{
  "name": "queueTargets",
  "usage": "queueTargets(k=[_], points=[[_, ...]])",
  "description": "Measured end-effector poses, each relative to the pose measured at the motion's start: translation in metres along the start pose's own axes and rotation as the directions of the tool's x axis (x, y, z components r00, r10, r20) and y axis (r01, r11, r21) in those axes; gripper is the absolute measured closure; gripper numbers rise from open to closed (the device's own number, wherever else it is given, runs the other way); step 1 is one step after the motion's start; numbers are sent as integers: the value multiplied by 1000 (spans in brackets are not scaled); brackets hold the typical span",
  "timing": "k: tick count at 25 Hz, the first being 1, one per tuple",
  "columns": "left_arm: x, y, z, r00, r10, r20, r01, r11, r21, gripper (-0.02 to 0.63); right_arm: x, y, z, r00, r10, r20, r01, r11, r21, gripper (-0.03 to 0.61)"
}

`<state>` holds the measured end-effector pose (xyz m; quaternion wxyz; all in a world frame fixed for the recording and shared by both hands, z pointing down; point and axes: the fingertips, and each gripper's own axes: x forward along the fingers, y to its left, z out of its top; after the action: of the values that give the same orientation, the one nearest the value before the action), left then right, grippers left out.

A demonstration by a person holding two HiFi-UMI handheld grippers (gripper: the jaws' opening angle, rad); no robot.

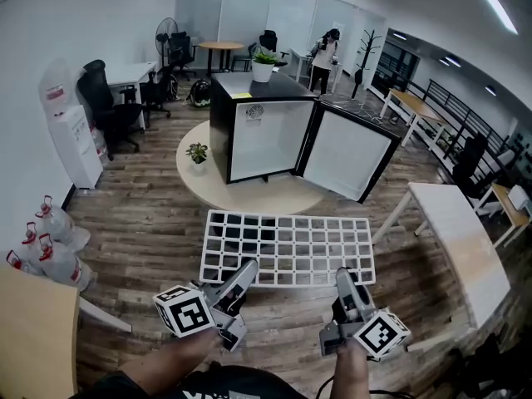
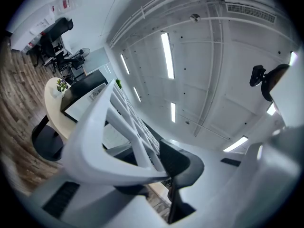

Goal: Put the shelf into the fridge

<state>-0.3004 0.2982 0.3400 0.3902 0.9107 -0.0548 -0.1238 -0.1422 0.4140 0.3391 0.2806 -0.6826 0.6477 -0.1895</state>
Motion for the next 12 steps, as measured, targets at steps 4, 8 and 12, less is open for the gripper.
queueTargets(k=[4, 8, 12], points=[[-10, 11, 8, 1000, -25, -9, 25, 1000, 13, 526, -3, -9, -17, 993, -117, 4, 117, 993, -6, 446], [-15, 22, 13, 999, -32, -18, 32, 999, 3, 526, 6, -3, -25, 994, -108, 17, 108, 994, -2, 446], [-16, 30, 22, 1000, -28, -2, 28, 1000, -6, 526, 24, 7, -25, 999, -54, 3, 54, 998, -21, 446]])
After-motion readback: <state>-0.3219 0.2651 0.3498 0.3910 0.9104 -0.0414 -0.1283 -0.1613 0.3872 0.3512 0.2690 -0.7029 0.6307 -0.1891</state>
